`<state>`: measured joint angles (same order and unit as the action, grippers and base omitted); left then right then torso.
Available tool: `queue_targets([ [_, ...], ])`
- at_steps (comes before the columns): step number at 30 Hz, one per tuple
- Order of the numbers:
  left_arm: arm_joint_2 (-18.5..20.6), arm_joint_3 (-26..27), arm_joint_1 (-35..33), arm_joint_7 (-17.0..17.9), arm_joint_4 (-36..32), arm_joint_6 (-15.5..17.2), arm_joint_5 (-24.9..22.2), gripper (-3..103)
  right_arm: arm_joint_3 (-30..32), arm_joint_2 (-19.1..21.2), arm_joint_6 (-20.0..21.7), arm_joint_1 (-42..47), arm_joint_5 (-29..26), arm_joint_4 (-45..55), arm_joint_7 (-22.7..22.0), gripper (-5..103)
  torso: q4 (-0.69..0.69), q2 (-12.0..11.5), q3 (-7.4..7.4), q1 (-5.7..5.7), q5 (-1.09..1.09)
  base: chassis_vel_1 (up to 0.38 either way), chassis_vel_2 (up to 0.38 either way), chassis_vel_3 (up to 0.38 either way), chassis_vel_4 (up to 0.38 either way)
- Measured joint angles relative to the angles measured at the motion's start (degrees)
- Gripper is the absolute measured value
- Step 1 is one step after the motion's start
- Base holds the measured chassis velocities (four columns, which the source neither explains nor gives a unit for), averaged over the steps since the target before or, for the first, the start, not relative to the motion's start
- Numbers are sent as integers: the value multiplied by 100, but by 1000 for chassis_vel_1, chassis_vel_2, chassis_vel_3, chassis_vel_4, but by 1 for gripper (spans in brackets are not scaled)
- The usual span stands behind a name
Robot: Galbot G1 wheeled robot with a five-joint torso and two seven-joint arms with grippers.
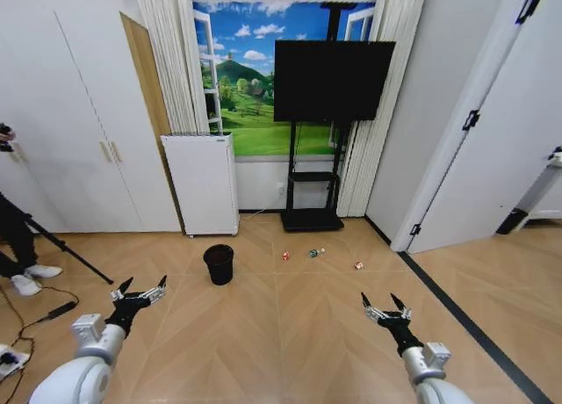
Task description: Pick up the trash bin and place the garbage on the floor into it.
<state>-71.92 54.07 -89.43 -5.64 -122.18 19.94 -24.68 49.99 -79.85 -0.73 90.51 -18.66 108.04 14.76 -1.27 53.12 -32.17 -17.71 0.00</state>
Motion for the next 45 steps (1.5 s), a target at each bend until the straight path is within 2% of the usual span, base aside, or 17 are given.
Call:
queue_targets([
  [45, -172, -102, 2, -54, 63, -38, 182, 100, -32, 0, -171, -99, -179, -305, 129, 100, 0, 0, 0, 0, 0, 0, 0, 0, 0],
])
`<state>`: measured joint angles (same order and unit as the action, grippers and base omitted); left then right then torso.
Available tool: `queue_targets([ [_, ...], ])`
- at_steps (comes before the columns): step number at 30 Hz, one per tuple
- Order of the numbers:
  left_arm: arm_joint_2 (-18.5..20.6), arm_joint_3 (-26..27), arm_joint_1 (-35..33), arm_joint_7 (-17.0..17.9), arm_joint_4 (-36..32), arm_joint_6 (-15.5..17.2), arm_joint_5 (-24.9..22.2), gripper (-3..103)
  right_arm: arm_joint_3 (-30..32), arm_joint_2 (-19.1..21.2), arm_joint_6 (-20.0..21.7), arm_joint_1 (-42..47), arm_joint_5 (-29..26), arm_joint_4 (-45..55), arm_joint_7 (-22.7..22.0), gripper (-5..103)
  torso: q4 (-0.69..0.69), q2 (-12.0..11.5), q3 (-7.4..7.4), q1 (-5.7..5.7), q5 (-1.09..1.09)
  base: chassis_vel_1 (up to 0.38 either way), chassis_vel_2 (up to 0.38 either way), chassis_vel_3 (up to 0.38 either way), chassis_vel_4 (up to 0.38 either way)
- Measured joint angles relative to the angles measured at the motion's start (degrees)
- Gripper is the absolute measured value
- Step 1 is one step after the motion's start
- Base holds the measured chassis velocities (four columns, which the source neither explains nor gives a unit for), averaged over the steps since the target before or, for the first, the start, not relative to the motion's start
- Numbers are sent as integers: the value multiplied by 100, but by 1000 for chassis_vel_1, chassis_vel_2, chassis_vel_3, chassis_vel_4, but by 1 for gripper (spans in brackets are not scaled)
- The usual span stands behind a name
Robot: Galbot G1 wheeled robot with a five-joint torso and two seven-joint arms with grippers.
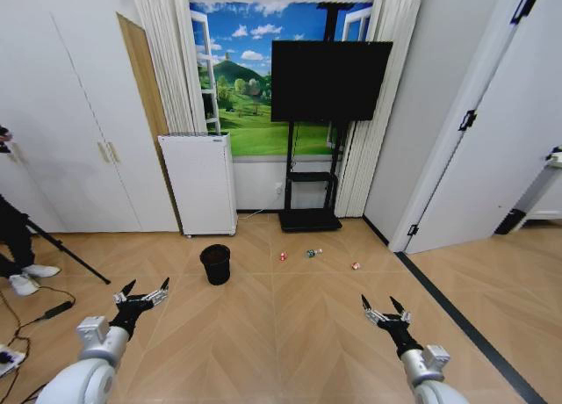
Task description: Pick up the trash bin and place the garbage on the floor into it.
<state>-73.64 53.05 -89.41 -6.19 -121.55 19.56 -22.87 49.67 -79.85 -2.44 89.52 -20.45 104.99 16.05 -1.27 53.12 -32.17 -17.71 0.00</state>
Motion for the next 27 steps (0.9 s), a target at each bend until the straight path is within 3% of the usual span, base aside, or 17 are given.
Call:
queue_targets([
  [11, -28, -11, -21, -3, -24, -1, 48, 100, -24, 27, -67, -21, 3, -75, 74, 100, 1, 0, 0, 1, 0, -82, 99, 89, -80],
  [14, -29, -27, -13, -3, -25, -1, 60, 100, -19, 35, -93, 1, 5, -83, 83, 100, -3, 0, 0, 0, 1, -227, 190, 185, -197],
  [20, -66, -40, -25, -2, -44, 1, 83, 100, 1, 40, -142, 27, 20, -96, 156, 100, 3, 0, 0, -1, -3, -237, 241, 224, -227],
  [21, -103, -41, -44, -15, -55, -1, 106, 100, 14, 37, -161, 44, 40, -98, 201, 100, -2, 0, 0, -1, 6, -298, 266, 254, -280],
  [26, -137, -24, -63, -44, -76, -12, 130, 100, 15, 34, -202, 58, 45, -110, 238, 100, 4, 0, 0, -1, -1, -295, 292, 280, -292],
  [27, -149, -23, -63, -52, -78, -17, 137, 100, 18, 34, -224, 63, 46, -119, 245, 100, -1, 0, 0, 0, 3, -371, 348, 310, -341],
])
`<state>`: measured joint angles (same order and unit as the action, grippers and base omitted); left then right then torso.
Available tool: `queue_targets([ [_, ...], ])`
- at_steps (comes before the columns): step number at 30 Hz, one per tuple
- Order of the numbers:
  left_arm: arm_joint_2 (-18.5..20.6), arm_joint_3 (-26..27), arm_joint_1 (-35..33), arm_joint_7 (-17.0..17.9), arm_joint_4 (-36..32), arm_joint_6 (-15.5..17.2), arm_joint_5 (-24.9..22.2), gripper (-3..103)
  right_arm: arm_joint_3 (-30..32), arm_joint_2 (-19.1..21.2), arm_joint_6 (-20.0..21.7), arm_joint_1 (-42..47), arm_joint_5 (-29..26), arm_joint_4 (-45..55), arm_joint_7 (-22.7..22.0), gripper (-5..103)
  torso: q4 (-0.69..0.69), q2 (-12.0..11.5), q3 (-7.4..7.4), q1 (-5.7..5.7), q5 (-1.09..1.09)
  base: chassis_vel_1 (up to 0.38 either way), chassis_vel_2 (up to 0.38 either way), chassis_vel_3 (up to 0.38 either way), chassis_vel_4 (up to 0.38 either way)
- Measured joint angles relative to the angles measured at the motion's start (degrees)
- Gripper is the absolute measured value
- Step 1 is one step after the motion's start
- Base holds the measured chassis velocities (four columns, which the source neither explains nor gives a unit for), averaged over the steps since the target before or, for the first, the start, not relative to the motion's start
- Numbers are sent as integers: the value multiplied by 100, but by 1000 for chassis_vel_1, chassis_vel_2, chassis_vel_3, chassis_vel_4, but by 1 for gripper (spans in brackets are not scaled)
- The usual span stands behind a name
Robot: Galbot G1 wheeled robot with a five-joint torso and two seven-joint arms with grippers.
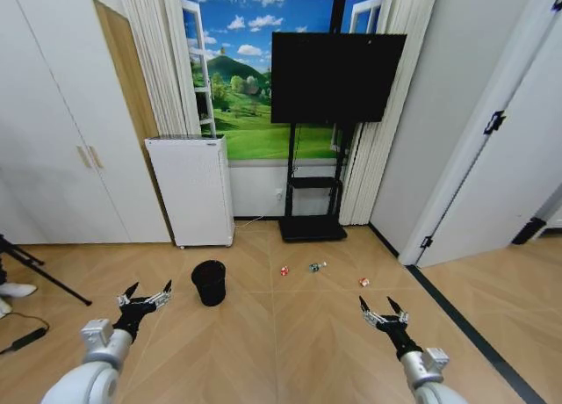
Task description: Pick up the trash bin and place the garbage on the floor into it.
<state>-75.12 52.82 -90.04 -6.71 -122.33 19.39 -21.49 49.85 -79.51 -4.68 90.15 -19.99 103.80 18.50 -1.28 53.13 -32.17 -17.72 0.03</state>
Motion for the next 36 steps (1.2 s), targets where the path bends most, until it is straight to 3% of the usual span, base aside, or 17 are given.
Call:
queue_targets([
  [11, -77, -29, 3, 0, -39, 7, 85, 100, -14, 37, -85, 8, -2, -107, 35, 100, 3, -1, -1, -2, -8, -363, 362, 349, -355],
  [12, -71, -38, 3, 0, -49, 33, 87, 100, -16, 39, -96, 7, -2, -123, 37, 100, 0, -1, -1, -1, 4, -373, 375, 359, -358],
  [15, -22, -41, 14, 15, -66, 65, 79, 100, -35, 28, -111, 3, 0, -164, 41, 100, 2, -1, -1, -2, -10, -339, 354, 343, -354],
  [18, 8, -45, 37, 30, -48, 83, 70, 100, -48, 7, -151, 5, 13, -197, 41, 100, 1, 0, 0, 0, 5, -362, 363, 352, -325],
  [21, -9, -51, 38, 33, -31, 85, 75, 100, -63, -11, -188, 3, 66, -242, 37, 100, 3, -1, -1, 0, -11, -320, 355, 333, -348],
  [22, -46, -60, 27, 33, -22, 85, 84, 100, -65, -14, -207, 4, 80, -258, 27, 100, 1, -1, 0, 0, 3, -336, 354, 363, -333],
  [24, -71, -64, 15, 32, -19, 85, 94, 100, -66, -15, -227, 3, 97, -268, 10, 100, 1, 0, 0, 1, 4, -357, 354, 363, -327],
  [27, -102, -70, -1, 31, -18, 83, 117, 100, -71, -30, -303, -26, 253, -316, -79, 100, 4, -1, -1, 0, -9, -318, 353, 346, -348],
  [28, -103, -81, 3, 27, -5, 81, 118, 100, -77, -41, -326, -40, 324, -322, -208, 100, 1, 0, 0, 1, 3, -355, 338, 363, -345],
  [33, -77, -110, 36, 10, 16, 71, 135, 100, -114, -99, -336, -93, 459, -351, -565, 100, 5, -2, -3, -6, -9, -278, 282, 281, -323],
  [35, -75, -140, 61, 35, 35, 66, 153, 100, -115, -121, -337, -95, 486, -364, -675, 100, -2, -9, 3, -2, 4, -245, 188, 182, -170],
  [36, -86, -148, 78, 61, 60, 44, 179, 100, -120, -130, -337, -93, 486, -367, -703, 100, 2, -29, 13, 5, -5, -126, 156, 29, -31],
])
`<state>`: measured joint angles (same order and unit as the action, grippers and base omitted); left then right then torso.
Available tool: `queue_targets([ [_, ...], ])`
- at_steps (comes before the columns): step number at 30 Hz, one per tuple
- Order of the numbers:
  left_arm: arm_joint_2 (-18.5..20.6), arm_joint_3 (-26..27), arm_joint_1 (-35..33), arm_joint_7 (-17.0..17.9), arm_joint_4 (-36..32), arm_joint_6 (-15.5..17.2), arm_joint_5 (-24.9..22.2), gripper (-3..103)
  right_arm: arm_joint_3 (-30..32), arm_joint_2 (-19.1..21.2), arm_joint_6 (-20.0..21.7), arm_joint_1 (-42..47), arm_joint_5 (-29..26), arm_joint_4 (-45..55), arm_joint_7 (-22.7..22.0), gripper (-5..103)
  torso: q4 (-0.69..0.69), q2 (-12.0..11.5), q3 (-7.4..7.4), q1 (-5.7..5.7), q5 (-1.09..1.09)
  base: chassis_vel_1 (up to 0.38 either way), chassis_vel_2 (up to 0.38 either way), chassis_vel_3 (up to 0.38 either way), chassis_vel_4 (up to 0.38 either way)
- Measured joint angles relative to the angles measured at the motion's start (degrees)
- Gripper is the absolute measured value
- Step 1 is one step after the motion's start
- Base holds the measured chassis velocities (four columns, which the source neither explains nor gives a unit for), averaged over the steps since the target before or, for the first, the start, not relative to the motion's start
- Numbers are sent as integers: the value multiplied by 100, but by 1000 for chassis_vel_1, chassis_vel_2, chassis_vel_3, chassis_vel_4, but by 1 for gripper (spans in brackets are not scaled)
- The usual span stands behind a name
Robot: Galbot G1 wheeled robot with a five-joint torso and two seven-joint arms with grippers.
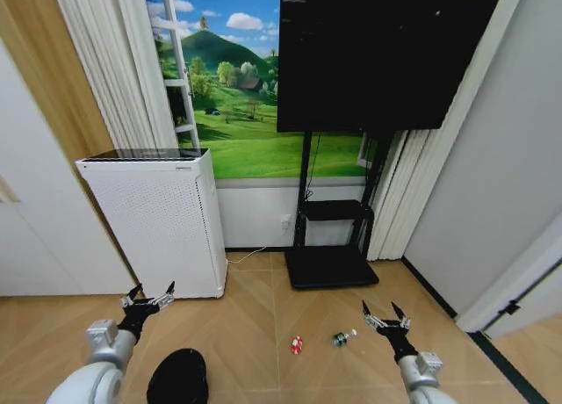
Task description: Pick up the trash bin and place the garbage on the floor into it.
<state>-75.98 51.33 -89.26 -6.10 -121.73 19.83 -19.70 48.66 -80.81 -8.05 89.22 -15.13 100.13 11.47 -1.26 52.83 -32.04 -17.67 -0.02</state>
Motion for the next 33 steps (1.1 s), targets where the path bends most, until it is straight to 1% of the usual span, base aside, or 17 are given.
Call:
queue_targets([
  [2, -12, -2, 13, 3, 41, -53, 33, 100, -1, -13, 0, 17, 0, -1, -13, 100, -3, -36, 21, 18, -3, -25, 79, 29, 18],
  [3, -20, -2, 13, 3, 81, -82, 47, 100, 0, -23, 0, 34, 0, 0, -16, 100, -4, -70, 41, 39, 7, 0, 0, 0, 0],
  [5, -24, 3, 3, 2, 100, -93, 50, 100, -1, -35, 3, 39, 0, 3, -16, 100, -3, -108, 64, 60, 7, 9, -27, -39, 1],
  [6, -25, 21, -9, 2, 114, -103, 48, 100, -6, -54, 17, 42, 0, 16, -16, 100, -2, -152, 92, 83, -2, 68, -54, -91, 23],
  [7, -25, 21, -9, 2, 114, -103, 48, 100, -6, -54, 17, 42, 0, 16, -16, 100, -2, -152, 92, 83, -2, 68, -54, -91, 23],
  [9, -25, 55, -26, 1, 144, -120, 28, 100, -21, -110, 56, 44, 34, 58, -14, 100, -2, -241, 142, 121, 5, 75, -89, -80, 48],
  [14, -12, 104, -47, -1, 145, -132, -16, 100, -59, -167, 113, 62, 90, 113, -3, 100, -1, -345, 199, 164, 2, 29, -27, -29, 37],
  [17, -13, 133, -68, -17, 157, -162, -71, 100, -89, -228, 150, 86, 133, 179, 50, 100, -1, -489, 275, 221, 2, 0, 0, 0, 0],
  [18, -13, 133, -68, -17, 157, -162, -71, 100, -89, -228, 150, 86, 133, 179, 50, 100, -1, -489, 275, 221, 2, 0, 0, 0, 0],
  [20, -28, 134, -48, -23, 208, -209, -76, 100, -89, -253, 153, 93, 135, 202, 79, 100, -1, -575, 325, 258, 2, 0, 0, 0, 0],
  [27, -85, 134, -22, -38, 247, -224, -131, 100, -76, -245, 152, 103, 96, 215, 93, 100, -2, -732, 412, 332, 3, 0, 0, 0, 0],
  [32, -173, 166, 43, -37, 395, -289, -94, 100, -92, -250, 89, 12, 80, 47, 94, 100, -1, -892, 504, 396, 2, 0, 0, 0, 0],
  [33, -173, 166, 43, -37, 395, -289, -94, 100, -92, -250, 89, 12, 80, 47, 94, 100, -1, -892, 504, 396, 2, 0, 0, 0, 0],
])
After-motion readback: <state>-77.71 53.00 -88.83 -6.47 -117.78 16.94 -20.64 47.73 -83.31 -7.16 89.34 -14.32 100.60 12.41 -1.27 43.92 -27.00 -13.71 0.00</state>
